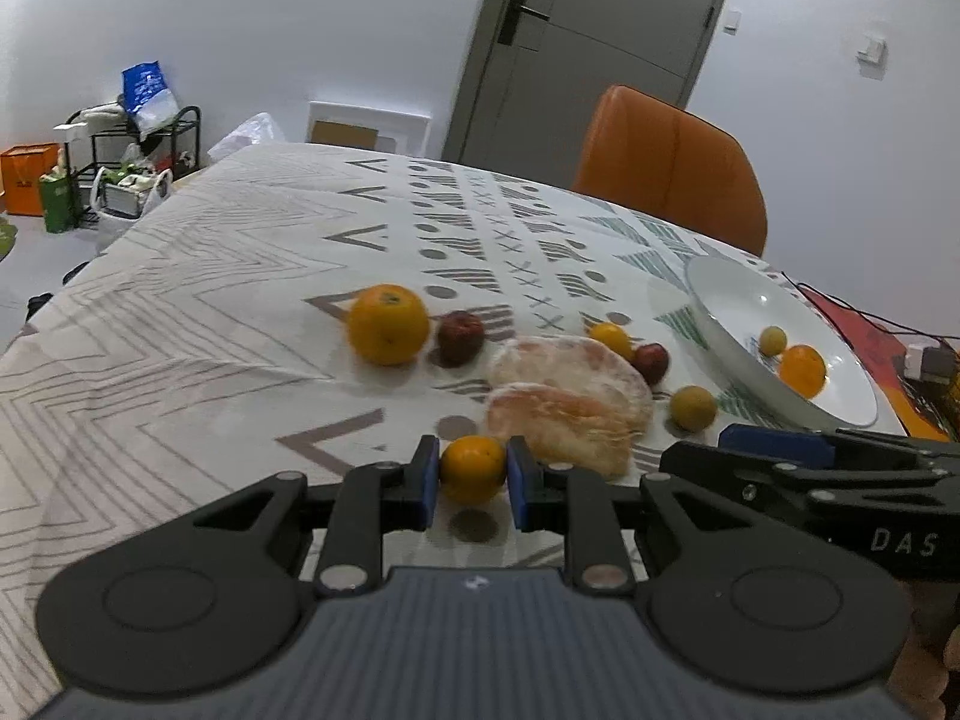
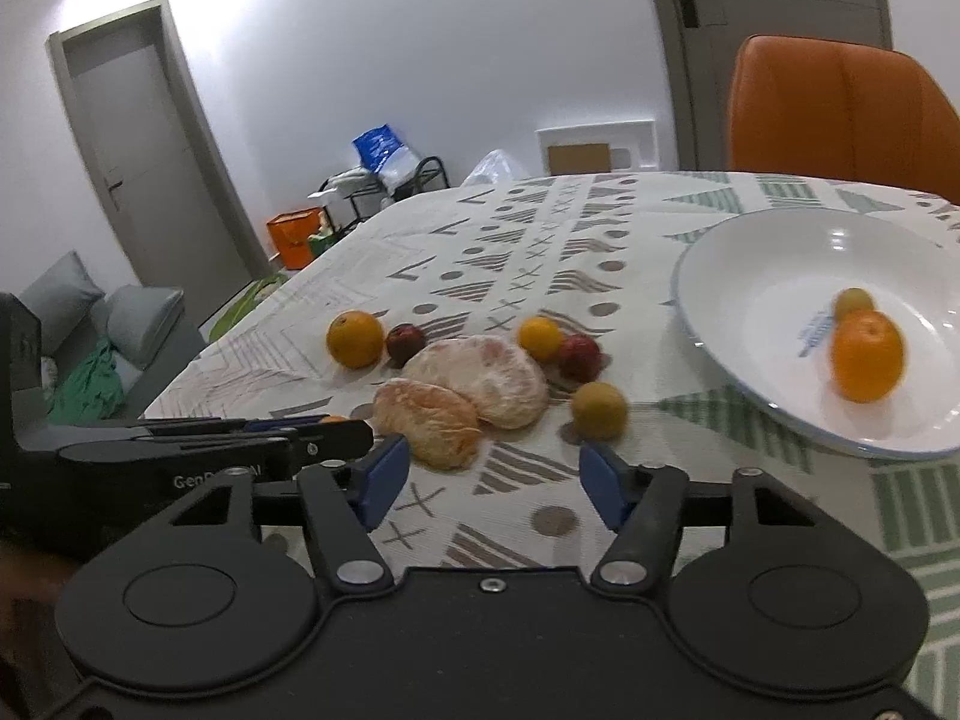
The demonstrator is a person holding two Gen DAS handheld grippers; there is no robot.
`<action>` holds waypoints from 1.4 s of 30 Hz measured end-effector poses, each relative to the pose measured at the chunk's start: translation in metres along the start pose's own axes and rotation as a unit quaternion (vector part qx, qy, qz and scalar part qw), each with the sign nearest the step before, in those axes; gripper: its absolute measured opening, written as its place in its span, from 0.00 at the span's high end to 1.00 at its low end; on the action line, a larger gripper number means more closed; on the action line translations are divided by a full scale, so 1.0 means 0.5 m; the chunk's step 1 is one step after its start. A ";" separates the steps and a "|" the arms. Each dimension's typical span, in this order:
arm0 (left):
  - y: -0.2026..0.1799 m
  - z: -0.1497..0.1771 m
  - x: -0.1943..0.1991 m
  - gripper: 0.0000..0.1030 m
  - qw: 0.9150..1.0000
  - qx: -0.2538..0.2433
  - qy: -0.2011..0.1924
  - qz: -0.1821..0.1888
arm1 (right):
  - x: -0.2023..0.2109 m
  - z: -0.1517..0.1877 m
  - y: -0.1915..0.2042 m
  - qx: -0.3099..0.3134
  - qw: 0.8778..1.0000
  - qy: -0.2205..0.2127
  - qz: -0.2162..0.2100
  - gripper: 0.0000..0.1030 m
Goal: Organize fruits
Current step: 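Grasp a small mandarin with the left tool while the right tool approaches the pomelo segments, then grasp a peeled pomelo segment with the right tool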
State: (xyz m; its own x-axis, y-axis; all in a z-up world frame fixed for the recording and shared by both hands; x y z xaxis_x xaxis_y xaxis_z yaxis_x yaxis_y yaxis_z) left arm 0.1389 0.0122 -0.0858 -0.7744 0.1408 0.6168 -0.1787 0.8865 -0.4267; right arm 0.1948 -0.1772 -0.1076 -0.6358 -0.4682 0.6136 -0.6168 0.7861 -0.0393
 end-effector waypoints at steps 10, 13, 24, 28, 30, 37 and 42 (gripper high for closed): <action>0.041 -0.014 0.014 0.79 1.000 0.018 -0.008 -0.006 | -0.053 -0.018 0.026 0.020 1.000 0.014 -0.016 0.43; 0.051 -0.017 0.017 0.79 1.000 0.023 -0.009 -0.007 | -0.070 -0.021 0.029 0.019 1.000 0.018 -0.014 0.44; 0.066 -0.021 0.026 0.79 0.999 0.026 -0.011 -0.019 | -0.068 -0.012 0.060 0.014 0.998 0.018 -0.057 0.69; 0.068 -0.024 0.030 0.79 0.999 0.026 -0.017 -0.023 | -0.068 -0.015 0.062 0.020 0.998 0.019 -0.049 0.62; 0.069 -0.028 0.030 0.79 0.999 0.027 -0.019 -0.026 | -0.071 -0.018 0.060 0.025 0.999 0.018 -0.042 0.56; 0.077 -0.033 0.038 0.79 0.999 0.028 -0.027 -0.030 | -0.086 -0.028 0.061 0.044 0.998 0.020 -0.040 0.55; 0.083 -0.036 0.036 0.79 0.999 0.033 -0.027 -0.033 | -0.100 -0.039 0.066 0.057 0.997 0.021 -0.039 0.55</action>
State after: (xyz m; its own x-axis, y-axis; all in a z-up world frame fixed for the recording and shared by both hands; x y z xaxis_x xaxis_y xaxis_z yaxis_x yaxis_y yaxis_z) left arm 0.1283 0.0597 -0.0806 -0.7905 0.0578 0.6097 -0.2688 0.8618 -0.4302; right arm 0.2154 -0.1199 -0.1241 -0.5653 -0.5065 0.6510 -0.7139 0.6958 -0.0785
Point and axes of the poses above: each gripper's, at about its wrist camera, not at the fingertips, and x roughly against the way its jaws point, y to its left, z to its underside, the point moved 2 cm from there along -x, roughly the way its jaws point, and after that the axes turned 15 degrees about x, right-handed, at the moved point
